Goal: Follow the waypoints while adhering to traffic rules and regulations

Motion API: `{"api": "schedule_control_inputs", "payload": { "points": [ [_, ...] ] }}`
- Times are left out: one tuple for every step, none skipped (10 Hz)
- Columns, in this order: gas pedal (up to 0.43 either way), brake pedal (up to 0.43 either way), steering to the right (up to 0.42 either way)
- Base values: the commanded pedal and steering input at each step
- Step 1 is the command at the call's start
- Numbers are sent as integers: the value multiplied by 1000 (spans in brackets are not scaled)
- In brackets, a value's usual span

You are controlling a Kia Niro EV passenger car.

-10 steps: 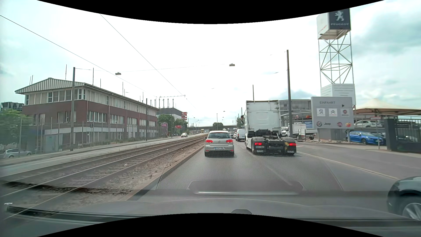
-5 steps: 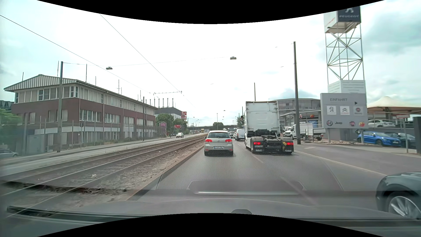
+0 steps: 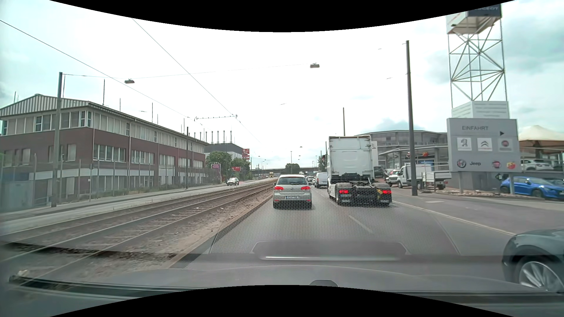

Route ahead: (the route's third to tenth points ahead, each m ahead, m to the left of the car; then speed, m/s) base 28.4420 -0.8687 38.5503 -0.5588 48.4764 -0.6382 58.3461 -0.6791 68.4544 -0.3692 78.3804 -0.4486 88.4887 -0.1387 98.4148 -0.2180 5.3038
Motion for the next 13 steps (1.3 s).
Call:
{"api": "schedule_control_inputs", "payload": {
  "points": [
    [240, 0, -6],
    [197, 0, -6],
    [177, 0, -6],
    [169, 0, -6],
    [157, 0, -6],
    [150, 0, -6],
    [130, 0, -6],
    [110, 0, -6],
    [98, 0, -6],
    [87, 0, -6],
    [79, 0, -6],
    [67, 0, -5],
    [59, 0, -5]
  ]
}}
